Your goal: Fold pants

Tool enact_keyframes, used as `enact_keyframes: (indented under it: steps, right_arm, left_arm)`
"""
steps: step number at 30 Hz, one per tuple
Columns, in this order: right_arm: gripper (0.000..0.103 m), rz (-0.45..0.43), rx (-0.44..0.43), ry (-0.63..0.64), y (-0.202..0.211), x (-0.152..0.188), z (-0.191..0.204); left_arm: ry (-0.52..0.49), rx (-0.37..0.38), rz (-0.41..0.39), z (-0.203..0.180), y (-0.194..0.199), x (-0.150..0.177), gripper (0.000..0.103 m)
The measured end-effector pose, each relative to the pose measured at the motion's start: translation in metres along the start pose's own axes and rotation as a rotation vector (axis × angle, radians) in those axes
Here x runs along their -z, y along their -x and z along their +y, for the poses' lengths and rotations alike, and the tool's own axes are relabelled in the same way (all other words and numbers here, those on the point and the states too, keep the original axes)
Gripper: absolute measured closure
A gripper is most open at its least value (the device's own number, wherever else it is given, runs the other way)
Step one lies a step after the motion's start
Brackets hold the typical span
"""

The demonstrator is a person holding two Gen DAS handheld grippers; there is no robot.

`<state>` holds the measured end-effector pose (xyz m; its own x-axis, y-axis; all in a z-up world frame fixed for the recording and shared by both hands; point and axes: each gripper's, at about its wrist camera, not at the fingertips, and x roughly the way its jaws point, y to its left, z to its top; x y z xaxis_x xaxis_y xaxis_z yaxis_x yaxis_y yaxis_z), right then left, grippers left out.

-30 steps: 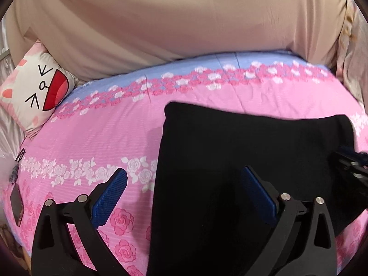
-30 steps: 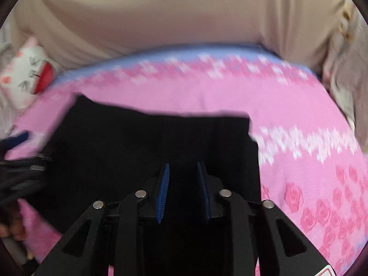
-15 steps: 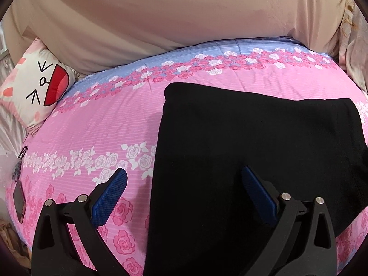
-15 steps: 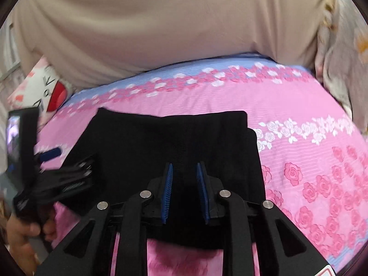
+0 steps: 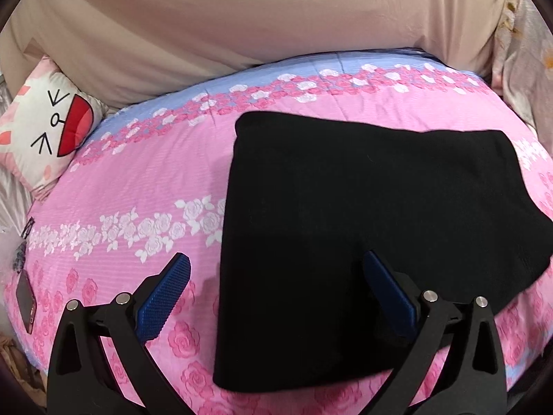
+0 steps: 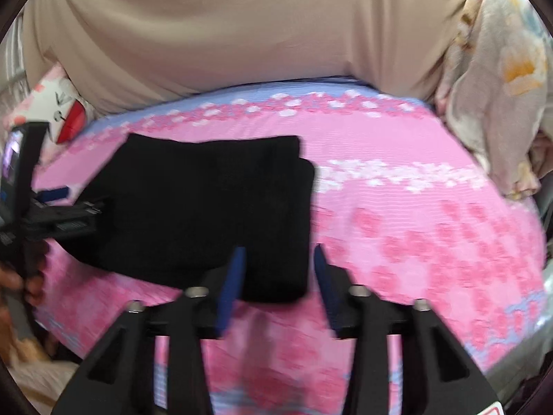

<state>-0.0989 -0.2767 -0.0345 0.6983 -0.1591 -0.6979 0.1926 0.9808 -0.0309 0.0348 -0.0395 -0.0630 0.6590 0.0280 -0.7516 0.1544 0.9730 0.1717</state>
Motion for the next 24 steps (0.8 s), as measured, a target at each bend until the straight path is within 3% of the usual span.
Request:
enact_keyframes:
  steps: [5, 11, 12, 13, 14, 16, 18, 24]
  right_arm:
    - [0.058, 0.054, 0.011, 0.032, -0.019, 0.018, -0.006]
    - [0.062, 0.026, -0.010, 0.092, -0.040, 0.018, 0.014]
    - [0.068, 0.022, -0.018, 0.082, -0.042, 0.015, 0.015]
    - [0.084, 0.014, -0.024, 0.042, -0.042, 0.008, 0.010]
    - [0.087, 0.005, -0.035, 0.009, -0.040, 0.005, 0.006]
    - [0.088, 0.013, -0.084, -0.120, -0.038, 0.004, -0.016]
    - [0.087, 0.076, -0.112, -0.174, -0.056, 0.015, -0.029]
    - [0.083, 0.007, -0.146, -0.221, -0.023, 0.008, -0.031]
  left_arm:
    - [-0.001, 0.007, 0.022, -0.002, -0.001, 0.006, 0.005]
    - [-0.009, -0.003, 0.022, -0.009, 0.002, 0.006, 0.005]
    - [-0.012, -0.006, 0.023, -0.010, 0.002, 0.006, 0.005]
    - [-0.014, -0.011, 0.025, -0.011, 0.002, 0.006, 0.005]
    - [-0.016, -0.016, 0.025, -0.011, 0.002, 0.006, 0.005]
    - [-0.019, -0.026, 0.022, -0.012, 0.003, 0.006, 0.005]
    - [-0.020, -0.033, 0.022, -0.012, 0.002, 0.008, 0.005]
    - [-0.018, -0.042, 0.025, -0.012, 0.000, 0.008, 0.005]
